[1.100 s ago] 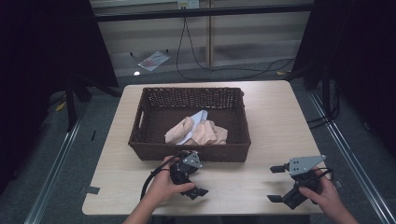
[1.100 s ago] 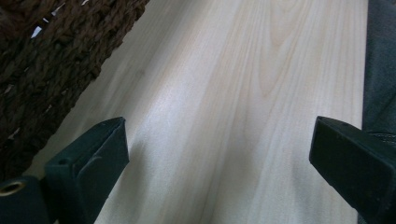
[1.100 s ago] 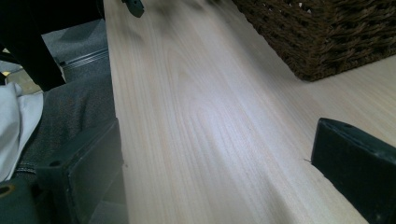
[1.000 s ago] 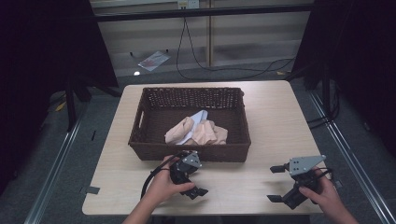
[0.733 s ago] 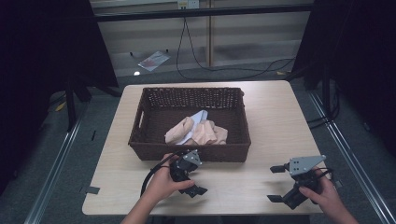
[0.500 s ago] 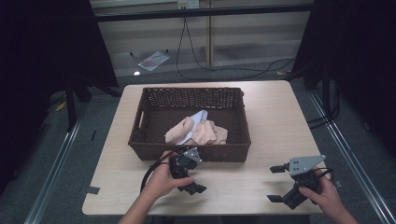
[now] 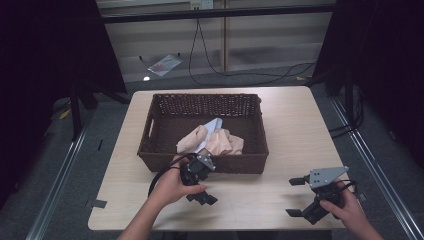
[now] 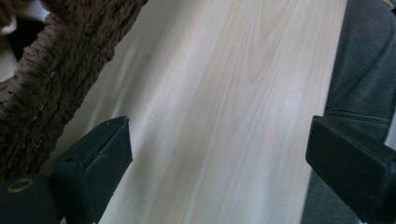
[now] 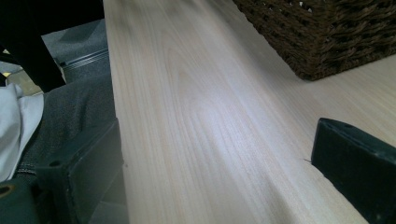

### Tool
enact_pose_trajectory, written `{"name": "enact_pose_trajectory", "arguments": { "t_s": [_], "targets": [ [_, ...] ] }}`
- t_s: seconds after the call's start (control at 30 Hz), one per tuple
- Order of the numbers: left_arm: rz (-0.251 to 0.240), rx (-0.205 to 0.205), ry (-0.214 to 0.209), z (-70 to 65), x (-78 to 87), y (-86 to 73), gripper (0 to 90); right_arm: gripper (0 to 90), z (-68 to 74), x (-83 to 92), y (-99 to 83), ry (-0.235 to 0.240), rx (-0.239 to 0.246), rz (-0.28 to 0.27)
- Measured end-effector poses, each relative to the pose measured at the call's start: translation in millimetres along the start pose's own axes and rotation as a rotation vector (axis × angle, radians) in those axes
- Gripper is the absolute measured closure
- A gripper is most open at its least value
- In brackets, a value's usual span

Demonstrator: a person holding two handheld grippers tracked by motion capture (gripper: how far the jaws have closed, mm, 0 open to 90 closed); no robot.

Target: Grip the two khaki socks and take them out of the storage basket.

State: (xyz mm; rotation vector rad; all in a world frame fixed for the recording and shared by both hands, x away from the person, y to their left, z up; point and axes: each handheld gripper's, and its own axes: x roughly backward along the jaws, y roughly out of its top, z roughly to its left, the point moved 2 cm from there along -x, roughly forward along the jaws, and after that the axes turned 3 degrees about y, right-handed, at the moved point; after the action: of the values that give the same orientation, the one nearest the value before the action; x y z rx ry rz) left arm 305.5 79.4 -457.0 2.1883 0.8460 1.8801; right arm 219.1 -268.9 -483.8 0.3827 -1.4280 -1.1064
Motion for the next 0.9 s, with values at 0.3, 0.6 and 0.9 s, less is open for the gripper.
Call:
{"name": "enact_pose_trajectory", "arguments": {
  "t_s": [0.3,0.6,0.9],
  "targets": [
    [0.026,0.001,-0.018,-0.6,18.0,12.7,7.1,1.5,0.3,0.1,-0.1,0.001,0.002,-0.001],
    [0.026,-0.001,-0.029,0.9,39.6,24.2,7.4,1.5,0.2,0.2,-0.1,0.001,0.002,0.000],
    [0.040,0.018,-0.023,3.8,58.4,40.6,7.4,1.4,0.3,0.5,-0.1,0.001,0.002,0.000]
  ]
}}
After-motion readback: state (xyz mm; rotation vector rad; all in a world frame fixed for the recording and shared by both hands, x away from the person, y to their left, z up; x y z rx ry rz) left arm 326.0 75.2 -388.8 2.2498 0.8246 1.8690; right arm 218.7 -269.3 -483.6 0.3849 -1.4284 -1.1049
